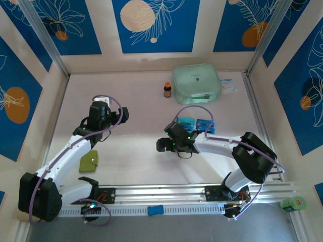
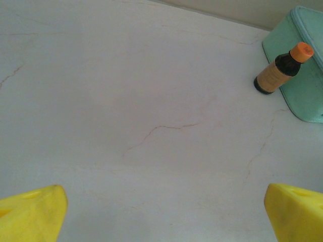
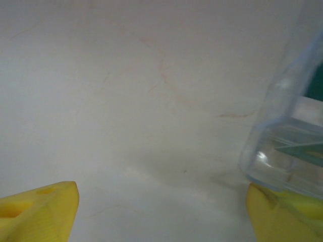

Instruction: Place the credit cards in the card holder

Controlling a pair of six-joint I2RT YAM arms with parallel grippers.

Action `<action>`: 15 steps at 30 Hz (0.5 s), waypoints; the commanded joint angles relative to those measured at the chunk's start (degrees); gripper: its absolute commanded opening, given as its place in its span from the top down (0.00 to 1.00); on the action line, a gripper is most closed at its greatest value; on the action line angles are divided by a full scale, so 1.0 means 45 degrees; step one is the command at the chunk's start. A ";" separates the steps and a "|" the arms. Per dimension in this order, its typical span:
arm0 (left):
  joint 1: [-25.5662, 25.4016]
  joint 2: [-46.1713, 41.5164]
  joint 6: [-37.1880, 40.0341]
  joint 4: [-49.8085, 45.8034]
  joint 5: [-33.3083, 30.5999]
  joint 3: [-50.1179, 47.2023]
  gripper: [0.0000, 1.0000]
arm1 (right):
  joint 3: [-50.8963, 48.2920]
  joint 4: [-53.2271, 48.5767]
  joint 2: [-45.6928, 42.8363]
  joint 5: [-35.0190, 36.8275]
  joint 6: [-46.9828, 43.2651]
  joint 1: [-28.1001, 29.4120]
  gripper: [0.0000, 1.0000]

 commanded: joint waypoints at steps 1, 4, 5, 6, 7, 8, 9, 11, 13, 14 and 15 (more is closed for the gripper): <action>-0.0166 -0.0219 -0.0137 -0.0159 0.0155 0.0133 0.00 | 0.0515 0.0055 0.0153 0.0073 -0.0556 -0.0545 0.13; -0.0162 -0.0236 -0.0146 -0.0178 0.0155 0.0113 0.00 | 0.0797 0.0120 0.0265 -0.0090 -0.0839 -0.1145 0.13; -0.0162 -0.0240 -0.0135 -0.0173 0.0155 0.0113 0.00 | 0.0955 0.0120 0.0336 -0.0143 -0.0948 -0.1339 0.13; -0.0164 -0.0259 -0.0135 -0.0194 0.0155 0.0093 0.00 | 0.1092 0.0149 0.0410 -0.0195 -0.1064 -0.1553 0.13; -0.0167 -0.0260 -0.0154 -0.0190 0.0160 0.0075 0.00 | 0.1206 0.0179 0.0511 -0.0259 -0.1156 -0.1734 0.13; -0.0163 -0.0278 -0.0165 -0.0234 0.0160 0.0074 0.00 | 0.1376 0.0199 0.0642 -0.0331 -0.1278 -0.1937 0.13; -0.0167 -0.0298 -0.0175 -0.0250 0.0155 0.0074 0.00 | 0.1559 0.0193 0.0798 -0.0391 -0.1415 -0.2135 0.13; -0.0174 -0.0349 -0.0175 -0.0325 0.0153 0.0054 0.00 | 0.1894 0.0188 0.1100 -0.0516 -0.1678 -0.2450 0.13; -0.0162 -0.0422 -0.0183 -0.0390 0.0148 0.0054 0.00 | 0.2243 0.0112 0.1352 -0.0697 -0.1893 -0.2714 0.13; -0.0162 -0.0453 -0.0167 -0.0422 0.0136 0.0054 0.00 | 0.2383 0.0072 0.1458 -0.0790 -0.2020 -0.2795 0.13; -0.0171 -0.0508 -0.0174 -0.0471 0.0122 0.0054 0.00 | 0.2521 -0.0003 0.1518 -0.0888 -0.2128 -0.2850 0.13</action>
